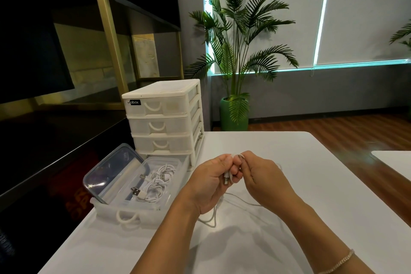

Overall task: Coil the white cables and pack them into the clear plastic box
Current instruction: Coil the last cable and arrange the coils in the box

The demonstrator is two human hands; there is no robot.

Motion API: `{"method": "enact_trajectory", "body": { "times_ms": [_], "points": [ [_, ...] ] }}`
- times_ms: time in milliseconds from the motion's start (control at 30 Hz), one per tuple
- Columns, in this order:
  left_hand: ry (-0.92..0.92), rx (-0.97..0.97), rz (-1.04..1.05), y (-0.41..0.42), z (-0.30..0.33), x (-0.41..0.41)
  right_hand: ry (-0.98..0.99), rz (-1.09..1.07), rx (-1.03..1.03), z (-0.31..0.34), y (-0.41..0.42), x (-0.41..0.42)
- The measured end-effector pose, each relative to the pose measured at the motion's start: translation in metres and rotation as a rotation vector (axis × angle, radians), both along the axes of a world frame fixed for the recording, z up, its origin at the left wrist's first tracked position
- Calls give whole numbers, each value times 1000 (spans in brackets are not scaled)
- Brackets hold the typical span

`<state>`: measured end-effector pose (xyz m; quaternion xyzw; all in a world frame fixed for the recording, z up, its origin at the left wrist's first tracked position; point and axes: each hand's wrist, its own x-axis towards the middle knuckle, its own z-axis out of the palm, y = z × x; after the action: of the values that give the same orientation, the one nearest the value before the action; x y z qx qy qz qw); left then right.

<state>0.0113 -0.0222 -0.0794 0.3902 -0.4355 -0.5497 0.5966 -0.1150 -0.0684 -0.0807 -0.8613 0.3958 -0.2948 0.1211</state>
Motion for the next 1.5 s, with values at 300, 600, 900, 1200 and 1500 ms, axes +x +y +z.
{"method": "enact_trajectory", "body": {
  "times_ms": [300, 600, 900, 1200, 1500],
  "points": [
    [-20, -16, -1, 1, 2, 1, 8, -34, -74, 2, -2, -4],
    [-68, -23, 2, 2, 2, 0, -21, -62, -93, 2, 0, -2],
    [38, -71, 1, 2, 4, -1, -119, -55, -156, -1, -1, 1],
    [676, -41, 5, 5, 14, 2, -83, 5, -150, -2, 0, 2],
    [979, -42, 67, 2, 17, 6, 13, -2, -178, -4, 1, 2]
  ]
}}
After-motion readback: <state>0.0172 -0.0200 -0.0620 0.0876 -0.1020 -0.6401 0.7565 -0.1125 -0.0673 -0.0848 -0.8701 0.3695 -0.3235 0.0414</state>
